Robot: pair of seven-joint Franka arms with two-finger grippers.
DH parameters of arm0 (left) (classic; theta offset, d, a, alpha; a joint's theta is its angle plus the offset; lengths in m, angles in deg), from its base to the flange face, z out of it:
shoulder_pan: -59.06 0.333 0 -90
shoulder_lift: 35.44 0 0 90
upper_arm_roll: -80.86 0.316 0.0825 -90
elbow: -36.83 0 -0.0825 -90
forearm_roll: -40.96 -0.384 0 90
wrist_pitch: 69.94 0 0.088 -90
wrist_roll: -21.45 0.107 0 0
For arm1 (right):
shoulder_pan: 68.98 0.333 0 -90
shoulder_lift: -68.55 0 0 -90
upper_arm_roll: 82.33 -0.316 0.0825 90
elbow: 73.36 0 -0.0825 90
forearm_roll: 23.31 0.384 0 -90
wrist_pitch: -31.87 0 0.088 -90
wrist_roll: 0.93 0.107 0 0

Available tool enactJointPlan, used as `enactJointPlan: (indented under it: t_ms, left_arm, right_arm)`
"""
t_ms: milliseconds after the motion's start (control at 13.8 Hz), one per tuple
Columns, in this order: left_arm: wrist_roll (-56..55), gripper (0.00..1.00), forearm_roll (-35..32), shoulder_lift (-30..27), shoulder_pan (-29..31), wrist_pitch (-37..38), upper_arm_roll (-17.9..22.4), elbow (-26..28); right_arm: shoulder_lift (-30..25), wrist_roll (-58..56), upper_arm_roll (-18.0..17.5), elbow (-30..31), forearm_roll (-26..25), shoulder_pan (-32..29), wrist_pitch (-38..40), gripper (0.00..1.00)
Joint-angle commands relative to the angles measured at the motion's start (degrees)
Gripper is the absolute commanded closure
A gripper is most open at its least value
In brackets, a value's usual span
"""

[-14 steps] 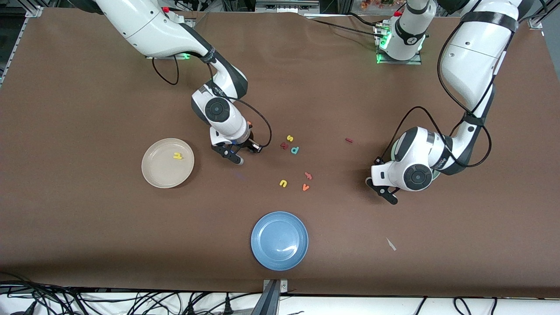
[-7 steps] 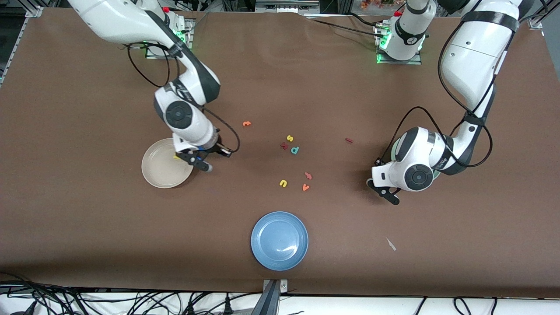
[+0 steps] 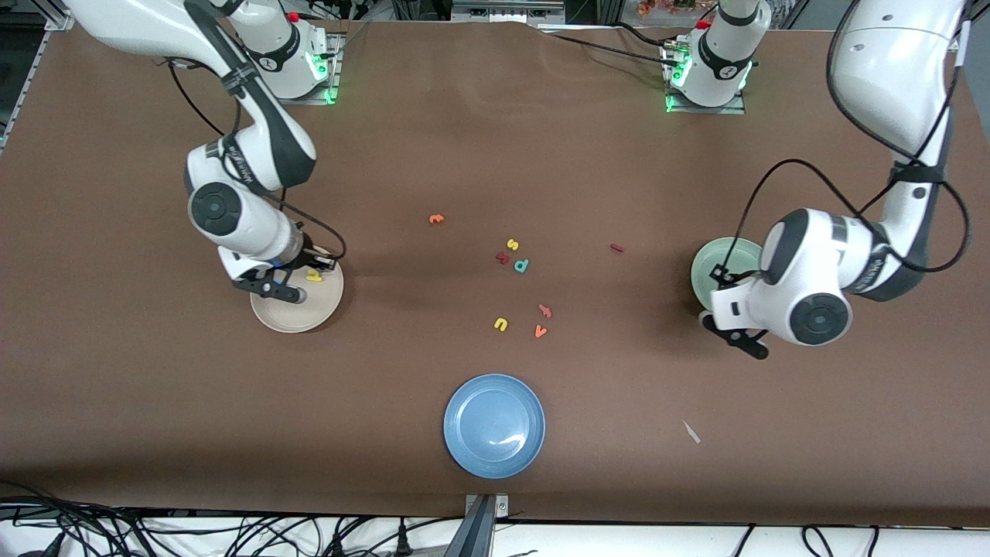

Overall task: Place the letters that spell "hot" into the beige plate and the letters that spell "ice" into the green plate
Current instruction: 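Drop the teal letter with the left gripper while the right gripper drops blue, then grasp the pink letter with the left gripper while the right gripper grasps orange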

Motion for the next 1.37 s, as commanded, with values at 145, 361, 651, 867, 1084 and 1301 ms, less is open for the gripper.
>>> enactJointPlan:
  t_ms: [145, 361, 651, 867, 1084, 1301]
  left_arm:
    - [0.51, 0.95, 0.95, 3.54, 3.35, 0.54, 0.07, 3.22]
    - [-0.99, 0.35, 1.39, 3.9, 3.53, 0.45, -0.01, 3.13]
    - [-10.09, 0.0, 6.02, -0.22, 3.27, 1.06, -0.37, 0.33]
    - [-29.06, 0.0, 15.7, -1.73, 2.57, 0.28, -0.54, 0.05]
    - [-45.15, 0.0, 15.98, -1.73, -0.15, -5.67, -3.34, 2.06]
    - [-57.91, 0.01, 15.8, -2.6, -4.54, -18.58, -3.79, 10.31]
  right_arm:
    - [-1.27, -1.81, -1.28, 1.51, 0.07, -2.16, -0.4, 0.37]
    - [-1.45, 0.2, -1.55, 1.51, 0.85, -1.63, -0.14, 0.37]
    - [-1.1, 9.69, -1.37, 0.19, 8.05, 7.49, -1.89, 0.36]
    - [1.0, 20.57, -1.11, 0.1, 8.33, 13.47, -6.19, 0.33]
    - [3.21, 29.55, 0.47, 0.19, 8.07, 19.71, -10.77, 0.33]
    - [3.82, 38.95, 5.47, 0.28, 8.07, 26.13, -11.39, 0.33]
